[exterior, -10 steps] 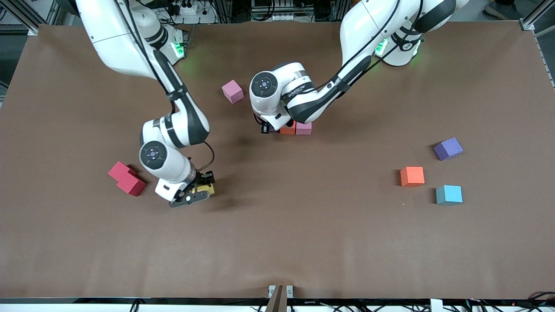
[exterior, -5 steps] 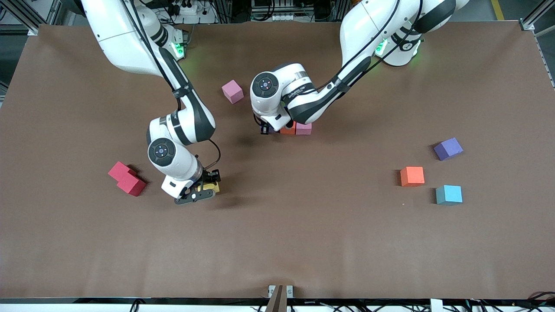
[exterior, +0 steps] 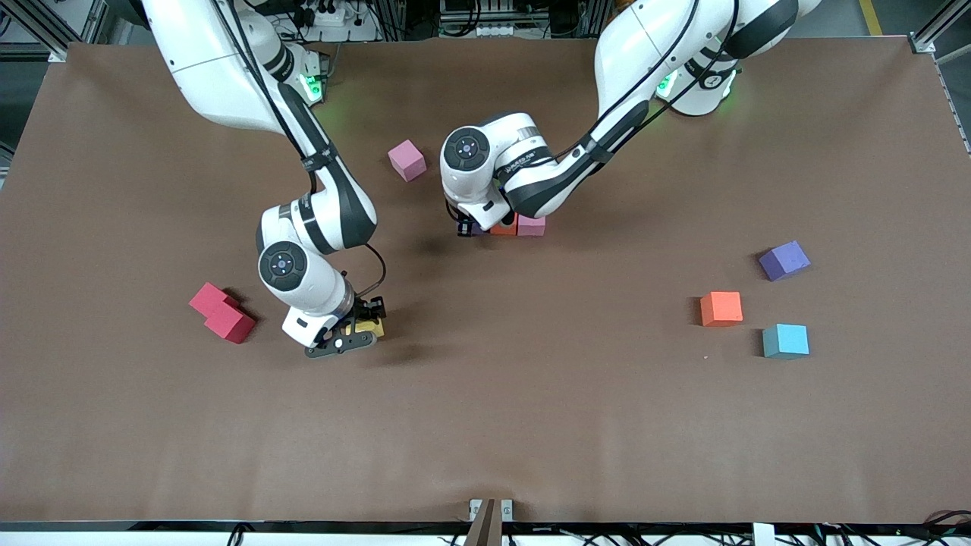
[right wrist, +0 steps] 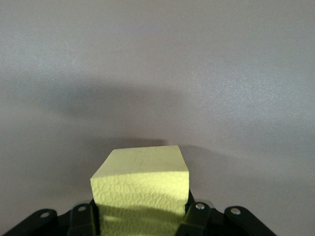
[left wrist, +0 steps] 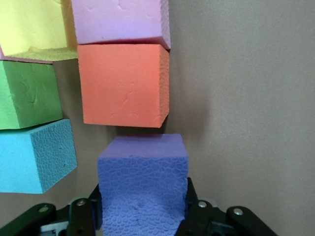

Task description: Form number 2 with 11 blocks

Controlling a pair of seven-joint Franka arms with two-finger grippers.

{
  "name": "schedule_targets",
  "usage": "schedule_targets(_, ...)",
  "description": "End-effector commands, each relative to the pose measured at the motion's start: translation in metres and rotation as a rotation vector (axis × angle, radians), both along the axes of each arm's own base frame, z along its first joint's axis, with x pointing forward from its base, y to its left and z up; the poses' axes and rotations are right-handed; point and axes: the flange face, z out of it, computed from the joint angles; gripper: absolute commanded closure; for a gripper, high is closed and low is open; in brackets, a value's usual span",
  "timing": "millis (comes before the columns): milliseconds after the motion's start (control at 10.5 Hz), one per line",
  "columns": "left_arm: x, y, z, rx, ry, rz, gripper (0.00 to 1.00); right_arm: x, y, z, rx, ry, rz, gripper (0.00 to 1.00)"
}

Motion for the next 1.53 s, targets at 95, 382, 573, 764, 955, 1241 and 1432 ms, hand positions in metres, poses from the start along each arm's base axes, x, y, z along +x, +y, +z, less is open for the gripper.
schedule_targets(95,-0.005,0.002,-0.007,0.003,-0.018,-0.016,0.38,-0.002,0.0,0.008,0.011,0.006,-0.019,0.68)
schedule_targets(382,-0.006,0.005,-0.015,0.023,-0.032,-0.032,0.38,-0.002,0.0,0.008,0.011,0.006,-0.019,0.68)
schedule_targets(573,-0.006,0.006,-0.017,0.028,-0.03,-0.034,0.38,-0.002,0.0,0.009,0.012,0.005,-0.02,0.68)
schedule_targets(764,-0.009,0.004,-0.019,0.03,-0.035,-0.044,0.38,-0.002,0.0,0.008,0.011,0.006,-0.019,0.68)
schedule_targets(955,-0.01,0.005,-0.025,0.037,-0.03,-0.048,0.35,-0.002,0.0,0.008,0.011,0.006,-0.019,0.68)
schedule_targets(1241,-0.013,0.003,-0.033,0.046,-0.039,-0.069,0.23,-0.002,0.0,0.009,0.012,0.005,-0.02,0.68)
schedule_targets(1432,-0.01,0.003,-0.031,0.045,-0.041,-0.06,0.23,-0.002,0.001,0.009,0.012,0.005,-0.02,0.68)
